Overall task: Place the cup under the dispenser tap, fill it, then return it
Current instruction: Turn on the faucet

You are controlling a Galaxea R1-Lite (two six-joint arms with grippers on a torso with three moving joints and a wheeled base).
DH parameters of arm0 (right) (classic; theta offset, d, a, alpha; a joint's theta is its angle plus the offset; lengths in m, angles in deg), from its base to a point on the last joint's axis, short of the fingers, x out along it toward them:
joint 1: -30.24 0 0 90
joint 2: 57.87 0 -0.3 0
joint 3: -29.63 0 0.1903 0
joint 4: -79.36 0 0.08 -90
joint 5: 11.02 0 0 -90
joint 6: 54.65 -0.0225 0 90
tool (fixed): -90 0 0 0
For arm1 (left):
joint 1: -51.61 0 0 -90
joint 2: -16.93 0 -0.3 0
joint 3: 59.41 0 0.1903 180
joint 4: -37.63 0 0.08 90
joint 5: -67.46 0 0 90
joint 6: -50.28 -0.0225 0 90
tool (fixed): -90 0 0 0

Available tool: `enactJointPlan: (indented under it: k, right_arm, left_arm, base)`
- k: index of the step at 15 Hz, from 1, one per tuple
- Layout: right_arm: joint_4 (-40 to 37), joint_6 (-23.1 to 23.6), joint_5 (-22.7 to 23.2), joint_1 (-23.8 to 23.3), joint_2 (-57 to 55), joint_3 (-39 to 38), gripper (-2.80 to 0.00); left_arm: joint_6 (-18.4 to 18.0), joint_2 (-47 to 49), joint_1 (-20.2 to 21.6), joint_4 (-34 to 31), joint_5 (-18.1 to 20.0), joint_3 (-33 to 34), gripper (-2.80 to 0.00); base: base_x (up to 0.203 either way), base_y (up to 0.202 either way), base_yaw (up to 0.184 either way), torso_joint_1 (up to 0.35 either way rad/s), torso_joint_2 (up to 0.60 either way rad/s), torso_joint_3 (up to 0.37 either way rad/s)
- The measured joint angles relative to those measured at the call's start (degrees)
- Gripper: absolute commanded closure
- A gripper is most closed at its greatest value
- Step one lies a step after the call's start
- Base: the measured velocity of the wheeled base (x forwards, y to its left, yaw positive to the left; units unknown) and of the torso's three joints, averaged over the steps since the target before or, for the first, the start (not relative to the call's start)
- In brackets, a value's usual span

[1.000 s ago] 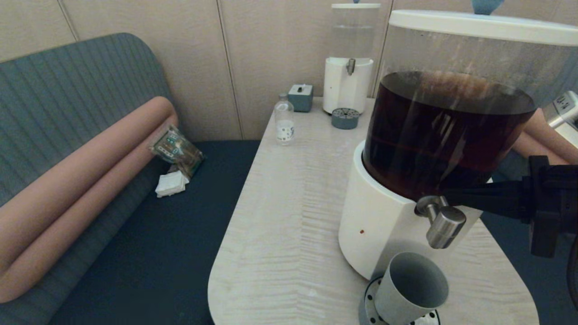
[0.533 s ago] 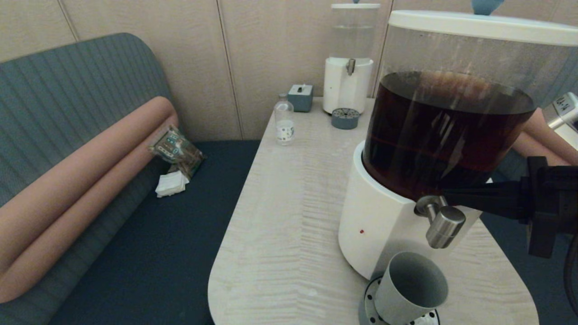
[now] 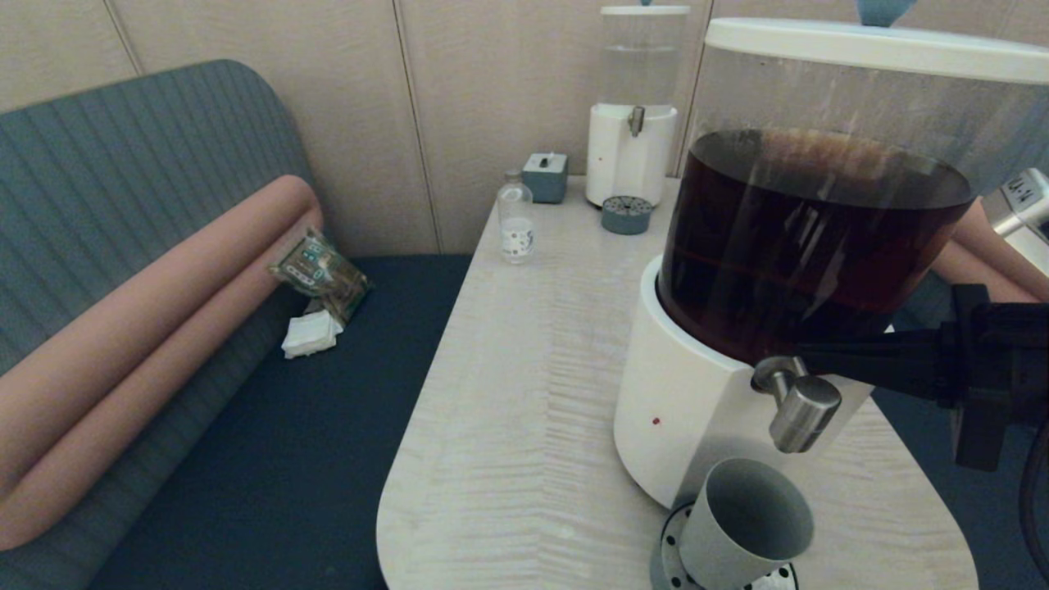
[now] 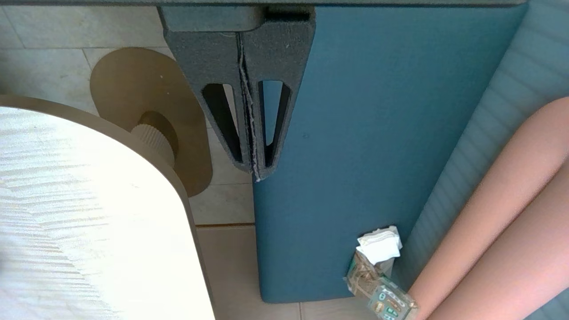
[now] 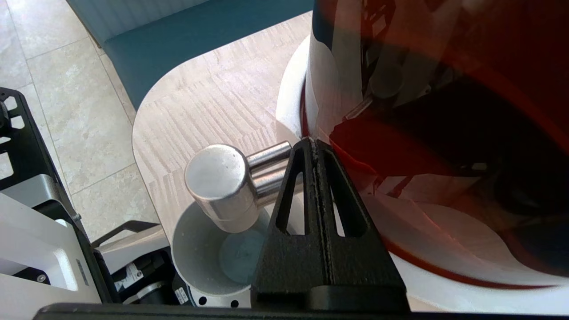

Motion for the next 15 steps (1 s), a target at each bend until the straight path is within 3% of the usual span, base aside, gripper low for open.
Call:
enactJointPlan:
  k: [12, 15]
  right_arm:
    - [0.8, -0.3, 2.5, 1.1, -0.4, -0.5, 0.0]
    - [5.4, -0.6, 2.8, 1.3, -0.2, -2.0, 0.0]
  left_arm:
    - [0.0, 0.0, 0.0, 0.0, 0.0, 0.0, 0.0]
    - [0.0, 0.0, 0.0, 0.0, 0.0, 0.0, 0.0]
  base:
    - [0.0, 0.0, 0.0, 0.0, 0.0, 0.0]
    - [0.0, 0.0, 0.0, 0.0, 0.0, 0.0]
